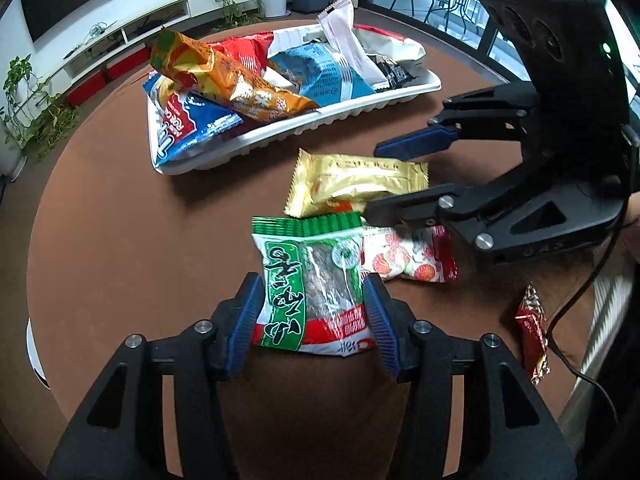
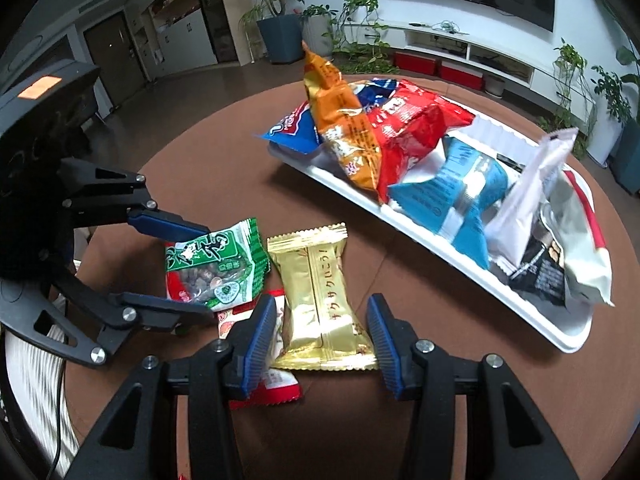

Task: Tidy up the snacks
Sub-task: 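Grasp the green pack with the left tool while the right tool grasps the gold pack, then lift the green pack with the left tool while the right tool lifts the gold pack toward the tray, then lower the green pack into the tray with the left tool while the right tool lowers the gold pack, then open both tools and withdraw them toward the remaining packs on the table, then grasp the white-red pack with the left tool while the right tool grasps the patterned pack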

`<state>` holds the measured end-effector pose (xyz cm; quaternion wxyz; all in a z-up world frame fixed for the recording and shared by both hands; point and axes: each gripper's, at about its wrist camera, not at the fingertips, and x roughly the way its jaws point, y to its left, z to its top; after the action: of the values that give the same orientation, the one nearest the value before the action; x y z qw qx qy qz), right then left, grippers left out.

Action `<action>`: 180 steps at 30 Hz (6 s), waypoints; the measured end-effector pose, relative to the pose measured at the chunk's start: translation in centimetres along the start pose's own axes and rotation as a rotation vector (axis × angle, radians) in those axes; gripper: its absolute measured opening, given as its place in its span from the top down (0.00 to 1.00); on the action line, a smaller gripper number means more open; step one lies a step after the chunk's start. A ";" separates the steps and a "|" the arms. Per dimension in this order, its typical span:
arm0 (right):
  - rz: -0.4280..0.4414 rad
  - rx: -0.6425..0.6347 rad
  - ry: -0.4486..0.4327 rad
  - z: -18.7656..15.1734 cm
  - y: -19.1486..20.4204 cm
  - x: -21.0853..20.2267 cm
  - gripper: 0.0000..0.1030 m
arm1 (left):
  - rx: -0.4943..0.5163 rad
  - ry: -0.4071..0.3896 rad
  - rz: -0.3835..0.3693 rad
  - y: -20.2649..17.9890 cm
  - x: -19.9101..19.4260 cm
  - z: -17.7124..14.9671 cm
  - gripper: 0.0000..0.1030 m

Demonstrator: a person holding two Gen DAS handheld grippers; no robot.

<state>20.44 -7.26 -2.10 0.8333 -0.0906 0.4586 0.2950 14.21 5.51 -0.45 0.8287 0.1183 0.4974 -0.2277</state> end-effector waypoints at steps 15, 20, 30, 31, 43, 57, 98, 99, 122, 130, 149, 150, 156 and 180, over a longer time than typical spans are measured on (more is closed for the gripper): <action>0.031 -0.010 0.017 0.7 0.3 1.0 0.58 | -0.001 -0.001 -0.006 -0.3 0.5 -0.5 0.52; 0.048 0.018 0.014 0.6 -1.0 0.9 0.66 | -0.005 -0.005 -0.008 -0.5 0.5 -0.5 0.58; 0.119 0.131 0.000 -0.6 -2.7 -0.2 0.67 | -0.082 -0.030 -0.058 0.3 -0.5 -1.1 0.70; 0.124 0.140 -0.003 -0.8 -2.8 -0.3 0.67 | -0.088 -0.034 -0.063 0.4 -0.6 -1.1 0.70; 0.180 0.215 -0.053 -1.4 -3.5 -2.7 0.67 | -0.161 -0.098 -0.084 1.5 -3.4 -1.3 0.71; 0.215 0.349 -0.159 -1.6 -6.4 -6.3 0.67 | -0.193 -0.170 -0.118 1.9 -5.9 2.2 0.71; 0.121 0.504 -0.260 8.1 -14.4 -2.4 0.65 | -0.196 -0.130 0.020 4.2 -0.7 18.4 0.69; 0.117 0.506 -0.260 8.1 -14.5 -2.3 0.65 | -0.193 -0.130 0.019 4.3 -0.4 18.5 0.69; 0.092 0.438 -0.321 5.4 -10.9 -7.7 0.55 | -0.198 -0.214 0.071 2.9 -4.5 14.3 0.63; 0.073 0.368 -0.294 1.1 -5.8 -10.6 0.52 | -0.235 -0.175 0.027 0.1 -5.6 7.9 0.58; 0.119 0.384 -0.079 -12.7 4.8 -9.9 0.48 | -0.379 -0.074 -0.070 -4.4 -3.7 -0.5 0.55; 0.125 0.394 -0.066 -13.2 5.0 -9.6 0.48 | -0.379 -0.072 -0.073 -4.5 -3.5 -0.6 0.53; 0.124 0.383 -0.051 -13.7 6.2 -9.2 0.45 | -0.389 -0.068 -0.082 -4.7 -3.1 -0.3 0.50; 0.048 0.282 -0.041 -11.3 8.7 -7.9 0.42 | -0.383 -0.054 -0.079 -5.1 -0.7 1.2 0.50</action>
<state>4.22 -8.21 -0.90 0.8396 0.0445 0.4804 0.2494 12.37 0.75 0.89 0.8394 -0.0672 0.5136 -0.1643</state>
